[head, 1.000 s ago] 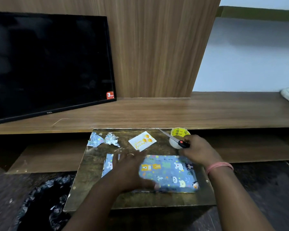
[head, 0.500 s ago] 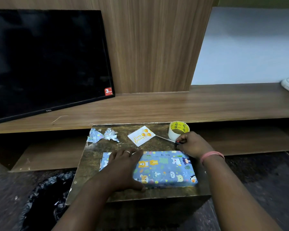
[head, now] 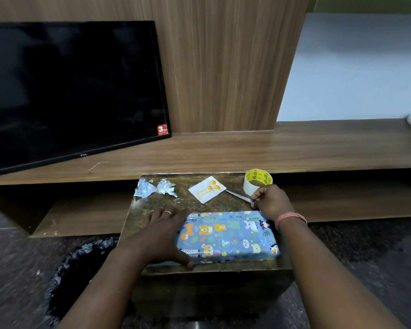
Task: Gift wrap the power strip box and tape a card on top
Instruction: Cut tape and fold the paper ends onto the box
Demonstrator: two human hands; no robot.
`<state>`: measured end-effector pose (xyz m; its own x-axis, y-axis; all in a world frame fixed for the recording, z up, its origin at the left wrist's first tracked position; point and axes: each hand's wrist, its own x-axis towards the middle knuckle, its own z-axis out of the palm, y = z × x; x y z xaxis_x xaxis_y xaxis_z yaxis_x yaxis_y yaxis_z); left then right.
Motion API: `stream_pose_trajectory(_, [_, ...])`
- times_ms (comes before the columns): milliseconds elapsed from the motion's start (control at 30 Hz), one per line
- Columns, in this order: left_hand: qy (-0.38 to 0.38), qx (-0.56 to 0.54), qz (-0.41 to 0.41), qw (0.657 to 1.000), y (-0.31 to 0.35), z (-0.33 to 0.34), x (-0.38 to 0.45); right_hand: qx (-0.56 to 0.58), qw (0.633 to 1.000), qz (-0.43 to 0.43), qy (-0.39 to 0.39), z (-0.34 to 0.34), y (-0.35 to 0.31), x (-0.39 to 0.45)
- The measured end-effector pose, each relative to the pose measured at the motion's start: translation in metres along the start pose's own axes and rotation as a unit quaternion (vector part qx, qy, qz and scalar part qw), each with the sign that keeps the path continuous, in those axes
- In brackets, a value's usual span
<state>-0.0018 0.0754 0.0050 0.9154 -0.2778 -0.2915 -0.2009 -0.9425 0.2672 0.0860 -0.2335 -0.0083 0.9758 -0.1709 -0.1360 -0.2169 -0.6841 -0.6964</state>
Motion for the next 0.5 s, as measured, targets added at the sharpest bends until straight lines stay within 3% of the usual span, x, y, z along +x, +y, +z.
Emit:
stream_pose_trajectory(233, [0.026, 0.021, 0.034, 0.999, 0.003, 0.001, -0.004, -0.07, 0.995, -0.059, 0.04, 0.0, -0.019, -0.022])
stream_pose_trajectory(300, [0.031, 0.029, 0.037, 0.998, 0.006, -0.001, -0.006, -0.07, 0.99, -0.124, 0.013, 0.001, -0.032, -0.041])
stream_pose_trajectory(400, [0.051, 0.025, 0.04, 0.998, 0.008, 0.0, -0.007, -0.084, 0.973, -0.199, -0.087, 0.013, -0.047, -0.074])
stream_pose_trajectory(500, [0.074, 0.016, 0.04, 0.996, 0.009, 0.002, -0.009, -0.144, 0.963, -0.206, -0.099, 0.031, -0.046, -0.088])
